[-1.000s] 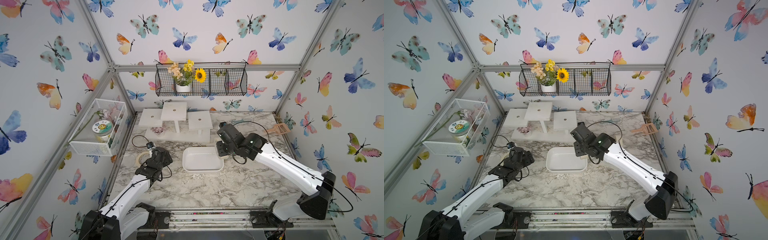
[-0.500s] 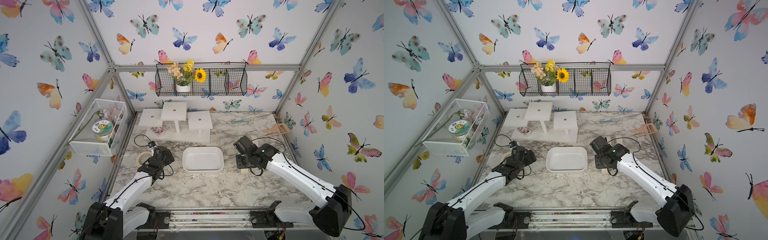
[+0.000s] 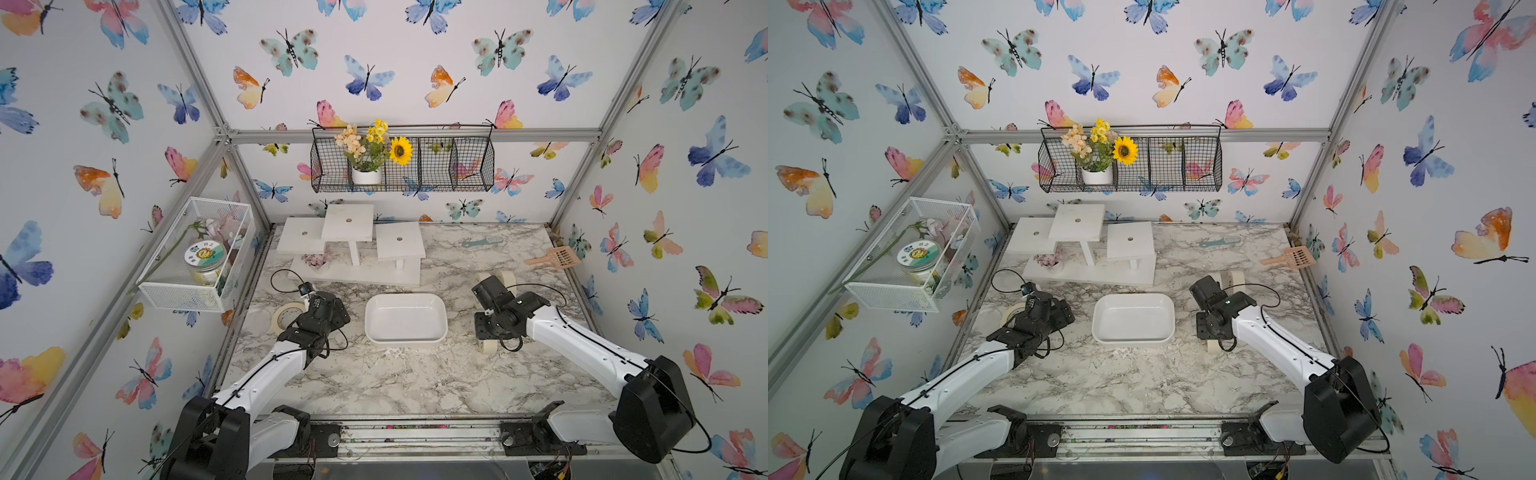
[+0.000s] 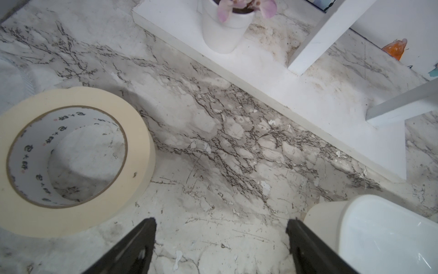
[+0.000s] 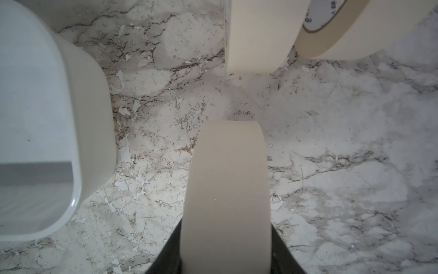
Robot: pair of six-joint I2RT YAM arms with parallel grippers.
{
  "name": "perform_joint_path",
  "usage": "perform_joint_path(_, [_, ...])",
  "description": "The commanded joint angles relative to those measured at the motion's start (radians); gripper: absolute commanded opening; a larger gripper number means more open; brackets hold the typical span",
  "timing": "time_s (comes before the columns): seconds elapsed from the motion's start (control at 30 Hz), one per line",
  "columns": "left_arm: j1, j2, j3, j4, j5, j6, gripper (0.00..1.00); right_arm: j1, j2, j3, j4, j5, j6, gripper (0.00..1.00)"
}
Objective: Take out the art tape in the storage box
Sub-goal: Place the art tape at the center of the board.
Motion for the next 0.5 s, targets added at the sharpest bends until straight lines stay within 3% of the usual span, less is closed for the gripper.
perform_joint_path(0.0, [0.005, 0.007, 0.026, 0.008, -0.002, 0.007, 0.91, -0.019, -0.016, -0.021, 0.036, -0.018, -0.017, 0.02])
perform_joint_path(0.1, [0.004, 0.009, 0.029, 0.012, -0.001, 0.007, 0.92, -0.02, -0.016, -0.026, 0.043, -0.015, -0.013, 0.14])
perform_joint_path(0.2, [0.005, 0.008, 0.031, 0.011, -0.005, 0.008, 0.93, -0.021, -0.019, -0.019, 0.034, -0.009, -0.011, 0.45])
perform_joint_path(0.33, [0.005, -0.002, 0.04, 0.004, -0.029, 0.021, 0.98, -0.021, -0.046, 0.027, -0.016, 0.024, -0.01, 0.77])
perform_joint_path(0.4, [0.005, -0.008, 0.053, -0.008, -0.043, 0.04, 0.99, -0.021, -0.069, 0.068, -0.051, 0.063, -0.007, 0.99])
perform_joint_path(0.47, [0.006, -0.015, 0.078, -0.025, -0.063, 0.064, 0.99, -0.021, -0.101, 0.106, -0.065, 0.118, -0.006, 0.99])
